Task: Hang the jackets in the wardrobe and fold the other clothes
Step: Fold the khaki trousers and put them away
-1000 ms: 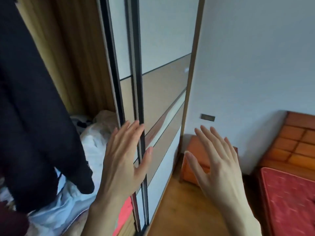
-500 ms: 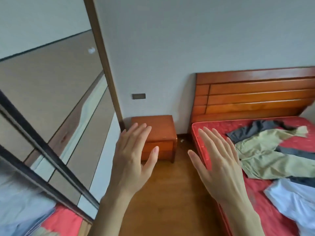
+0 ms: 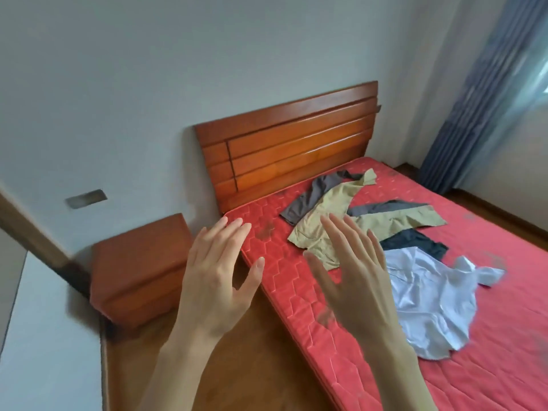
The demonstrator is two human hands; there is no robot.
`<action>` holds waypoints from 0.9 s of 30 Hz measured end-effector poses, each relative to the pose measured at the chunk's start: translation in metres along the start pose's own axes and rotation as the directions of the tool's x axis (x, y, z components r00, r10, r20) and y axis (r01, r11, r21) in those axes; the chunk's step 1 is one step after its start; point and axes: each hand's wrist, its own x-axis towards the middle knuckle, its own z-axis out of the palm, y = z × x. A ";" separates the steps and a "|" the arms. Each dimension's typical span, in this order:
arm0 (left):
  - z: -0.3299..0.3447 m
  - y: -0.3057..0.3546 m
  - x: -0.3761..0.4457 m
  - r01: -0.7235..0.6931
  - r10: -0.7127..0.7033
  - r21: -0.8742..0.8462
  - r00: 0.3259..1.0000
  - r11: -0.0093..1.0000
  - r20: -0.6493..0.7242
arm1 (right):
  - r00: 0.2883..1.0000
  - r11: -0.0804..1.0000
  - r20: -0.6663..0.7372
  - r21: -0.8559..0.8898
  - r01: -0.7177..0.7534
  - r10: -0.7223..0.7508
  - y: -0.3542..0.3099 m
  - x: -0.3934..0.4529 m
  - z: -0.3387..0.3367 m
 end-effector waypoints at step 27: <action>0.234 -0.077 0.229 -0.231 0.274 -0.251 0.950 0.940 0.151 | 0.923 0.905 -0.229 -0.226 -0.361 0.311 0.139 0.158 0.104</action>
